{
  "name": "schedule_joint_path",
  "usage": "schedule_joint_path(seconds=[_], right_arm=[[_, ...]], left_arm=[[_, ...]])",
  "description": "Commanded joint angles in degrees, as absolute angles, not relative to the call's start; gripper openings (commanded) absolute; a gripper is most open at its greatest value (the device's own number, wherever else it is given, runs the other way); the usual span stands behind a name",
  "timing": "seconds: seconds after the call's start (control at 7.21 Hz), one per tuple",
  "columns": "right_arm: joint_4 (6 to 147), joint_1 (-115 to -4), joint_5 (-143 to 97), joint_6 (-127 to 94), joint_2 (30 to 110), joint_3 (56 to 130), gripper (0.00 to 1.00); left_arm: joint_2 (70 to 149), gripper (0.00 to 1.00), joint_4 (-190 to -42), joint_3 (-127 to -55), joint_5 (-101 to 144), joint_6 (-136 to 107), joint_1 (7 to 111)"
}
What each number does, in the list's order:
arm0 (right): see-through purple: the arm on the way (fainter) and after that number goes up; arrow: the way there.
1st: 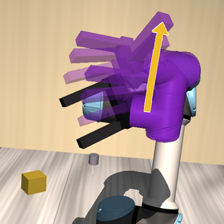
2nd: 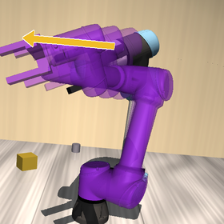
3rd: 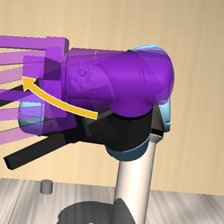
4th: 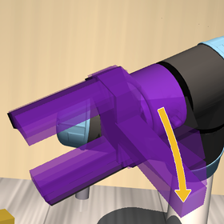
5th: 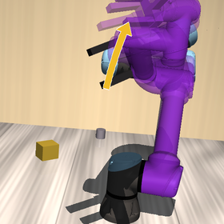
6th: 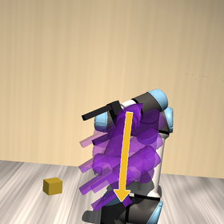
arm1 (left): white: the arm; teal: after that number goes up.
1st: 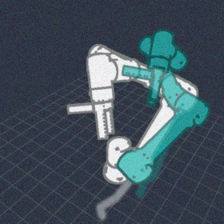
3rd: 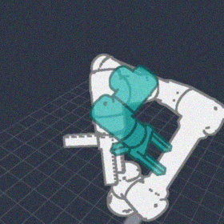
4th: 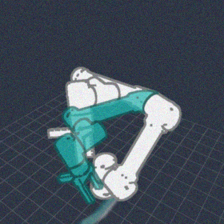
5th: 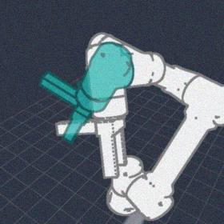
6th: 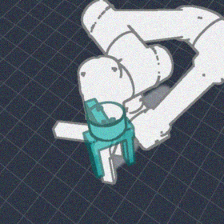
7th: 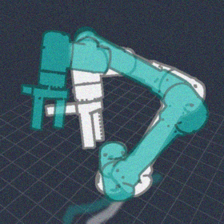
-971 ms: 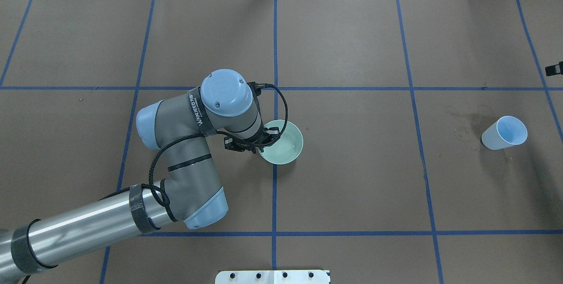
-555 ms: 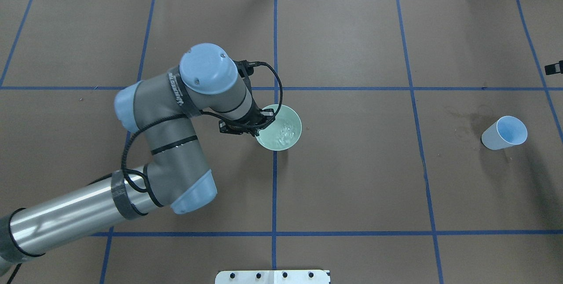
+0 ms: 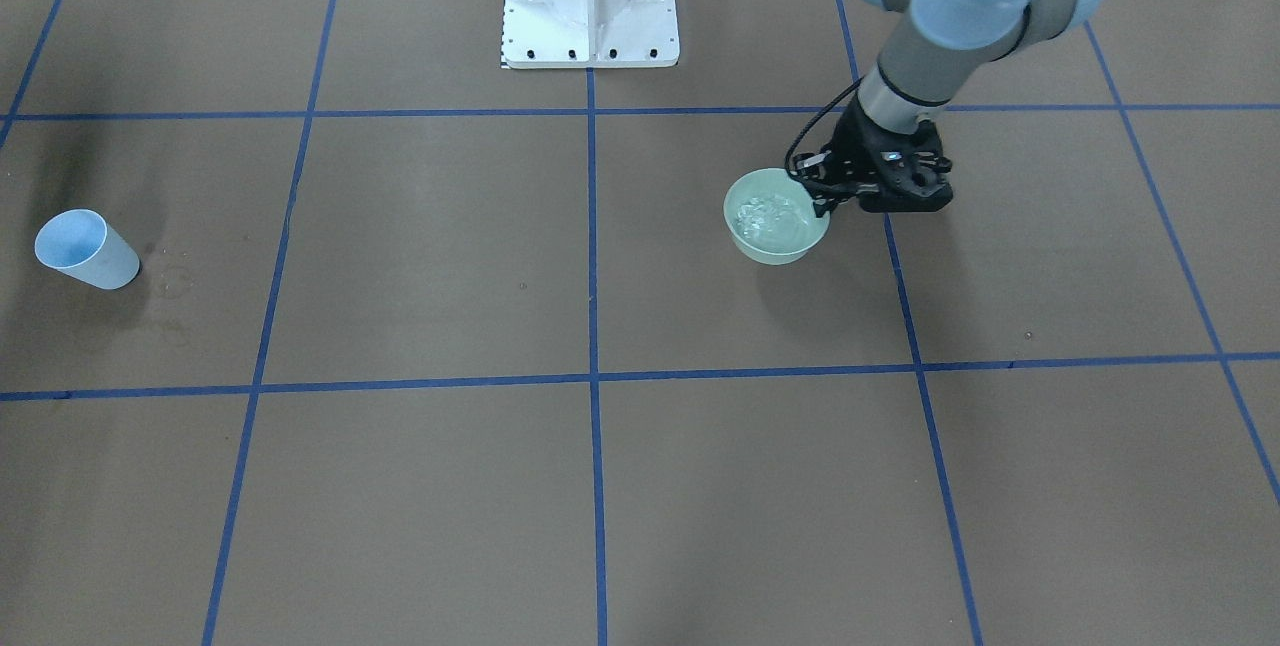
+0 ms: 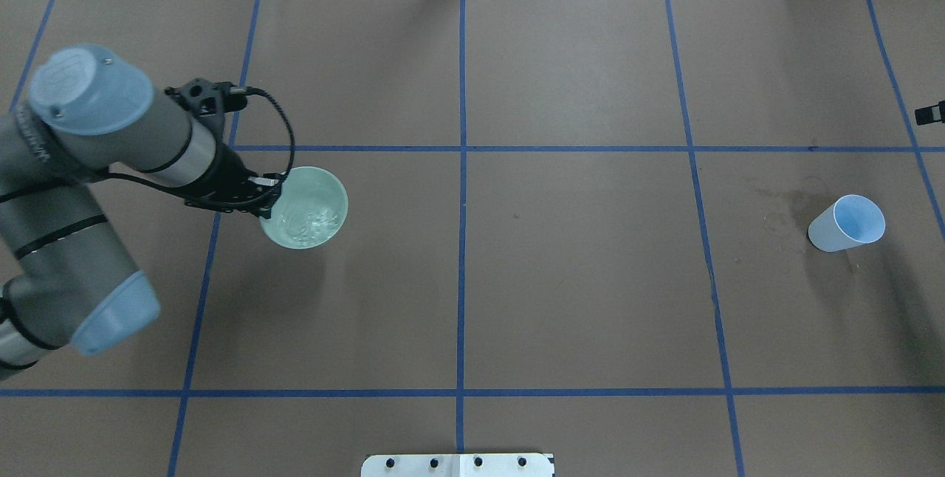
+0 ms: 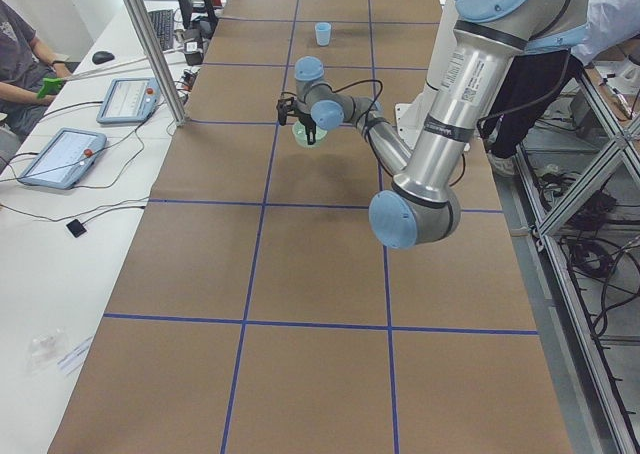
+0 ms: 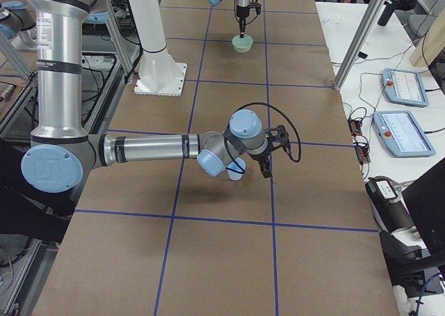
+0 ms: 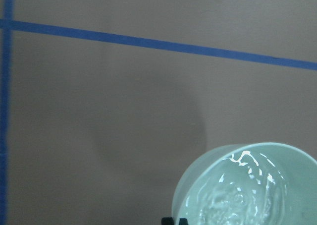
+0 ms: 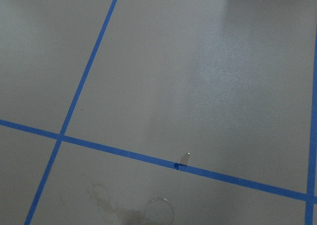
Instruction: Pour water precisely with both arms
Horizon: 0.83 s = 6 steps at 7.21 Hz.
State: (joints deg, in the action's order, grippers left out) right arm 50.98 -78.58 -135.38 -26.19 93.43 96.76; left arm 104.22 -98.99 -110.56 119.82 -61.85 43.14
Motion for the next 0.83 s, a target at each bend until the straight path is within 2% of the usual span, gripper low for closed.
schedule_joint_path(seconds=[0.0,0.28,0.69], right_arm=[[51.06,-78.57,-135.09,-26.19,93.34,96.50,0.99],[51.15,-78.49,-135.00,-26.19,93.16,96.68,0.99],[51.06,-78.49,-135.09,-26.28,93.25,97.03,0.99]], left_arm=[[89.87,0.00,-102.20,-113.04,121.36,-46.83,50.59],[88.16,0.00,-102.22,-105.52,126.36,-39.83,58.24],[88.07,0.00,-101.78,-101.26,126.47,-37.88,59.50]])
